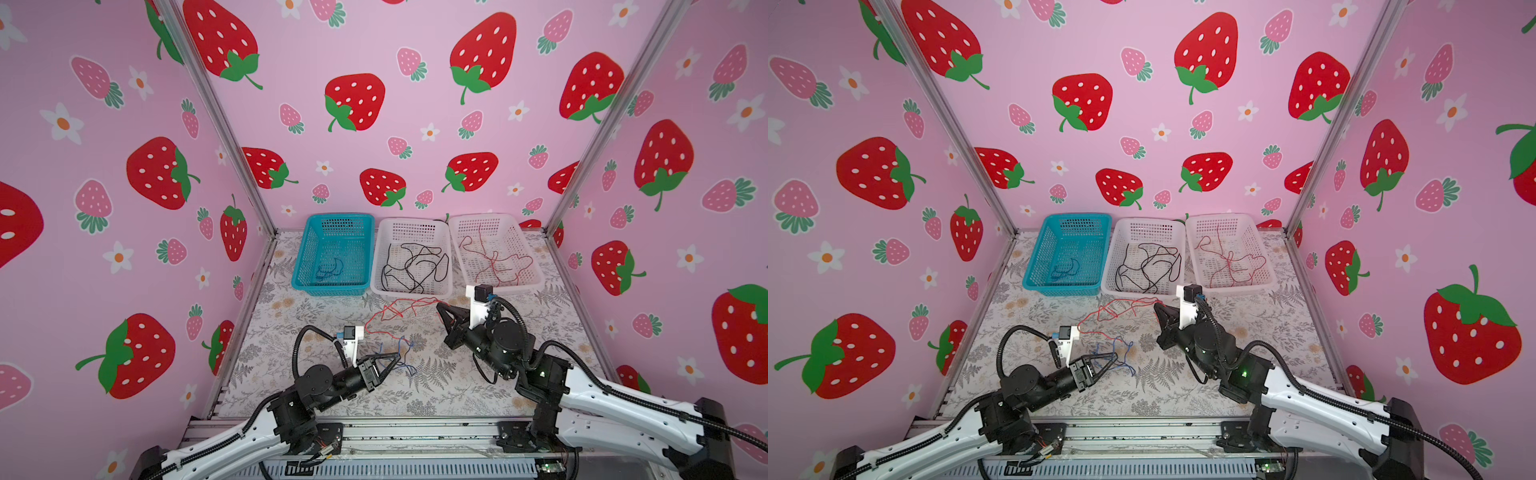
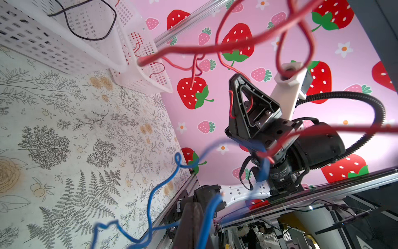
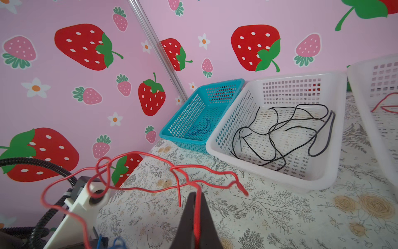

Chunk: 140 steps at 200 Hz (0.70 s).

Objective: Untangle the cables
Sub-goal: 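Draw the right gripper back with the red wire while left holds blue wire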

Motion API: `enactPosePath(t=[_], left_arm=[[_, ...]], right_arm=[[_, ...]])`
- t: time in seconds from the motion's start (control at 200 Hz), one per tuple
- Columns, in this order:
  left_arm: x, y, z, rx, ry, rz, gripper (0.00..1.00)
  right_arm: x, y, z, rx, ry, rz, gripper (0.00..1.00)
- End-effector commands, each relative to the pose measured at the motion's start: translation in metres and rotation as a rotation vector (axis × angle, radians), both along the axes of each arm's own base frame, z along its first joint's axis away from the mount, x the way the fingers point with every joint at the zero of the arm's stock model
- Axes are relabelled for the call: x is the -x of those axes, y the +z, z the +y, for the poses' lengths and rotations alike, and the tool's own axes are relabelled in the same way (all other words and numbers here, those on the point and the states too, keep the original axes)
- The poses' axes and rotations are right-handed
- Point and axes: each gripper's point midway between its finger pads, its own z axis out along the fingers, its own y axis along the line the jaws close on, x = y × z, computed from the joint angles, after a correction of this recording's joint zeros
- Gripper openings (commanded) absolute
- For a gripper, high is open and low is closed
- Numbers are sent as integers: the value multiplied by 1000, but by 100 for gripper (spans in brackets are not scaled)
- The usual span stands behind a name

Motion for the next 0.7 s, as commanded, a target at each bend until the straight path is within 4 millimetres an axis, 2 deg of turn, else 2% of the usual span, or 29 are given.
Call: enactPosePath(t=[0.0, 0.185, 0.45, 0.695], left_arm=[[6, 24, 0, 52, -24, -37, 0], [16, 39, 4, 108, -67, -49, 0], [35, 65, 22, 184, -107, -86, 0], [48, 106, 47, 241, -88, -159, 0]], right_arm=[[-9, -3, -18, 25, -106, 1, 0], [-32, -37, -61, 167, -321, 36, 0], [-53, -78, -114, 237, -482, 140, 0], [-56, -109, -133, 339, -527, 212, 0]])
